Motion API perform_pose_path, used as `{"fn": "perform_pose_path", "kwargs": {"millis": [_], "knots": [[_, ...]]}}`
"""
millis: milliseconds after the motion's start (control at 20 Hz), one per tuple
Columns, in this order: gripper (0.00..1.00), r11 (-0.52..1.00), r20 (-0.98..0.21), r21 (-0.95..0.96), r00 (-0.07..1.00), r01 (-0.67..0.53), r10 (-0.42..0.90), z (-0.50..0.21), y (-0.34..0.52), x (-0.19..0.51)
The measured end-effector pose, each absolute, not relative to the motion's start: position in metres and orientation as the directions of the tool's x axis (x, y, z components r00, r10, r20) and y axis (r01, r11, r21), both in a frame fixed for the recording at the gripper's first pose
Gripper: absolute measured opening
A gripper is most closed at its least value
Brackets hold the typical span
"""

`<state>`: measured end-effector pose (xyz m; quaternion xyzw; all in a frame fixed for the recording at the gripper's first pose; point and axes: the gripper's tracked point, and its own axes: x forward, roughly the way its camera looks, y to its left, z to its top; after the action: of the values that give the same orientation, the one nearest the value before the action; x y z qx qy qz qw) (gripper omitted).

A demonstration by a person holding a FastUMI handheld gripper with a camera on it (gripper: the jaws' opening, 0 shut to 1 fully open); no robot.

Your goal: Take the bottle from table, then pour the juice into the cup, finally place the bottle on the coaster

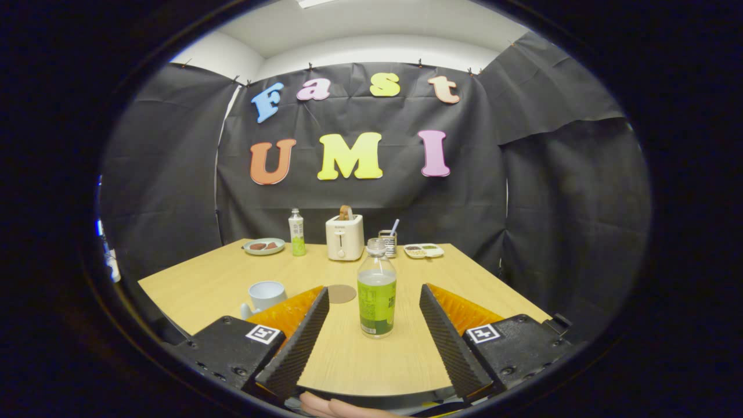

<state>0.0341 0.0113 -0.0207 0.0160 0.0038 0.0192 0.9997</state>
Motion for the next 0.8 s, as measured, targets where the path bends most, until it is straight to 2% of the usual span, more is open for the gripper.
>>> {"fn": "perform_pose_path", "kwargs": {"millis": [200, 500, 800], "knots": [[1.00, 1.000, 0.018, 0.005, 0.999, -0.031, 0.031, -0.030, 0.006, 0.059], [1.00, 0.999, -0.029, -0.009, 0.998, -0.053, 0.053, -0.061, 0.021, 0.098], [1.00, 0.998, -0.035, -0.003, 0.997, -0.062, 0.062, -0.064, 0.033, 0.138]]}}
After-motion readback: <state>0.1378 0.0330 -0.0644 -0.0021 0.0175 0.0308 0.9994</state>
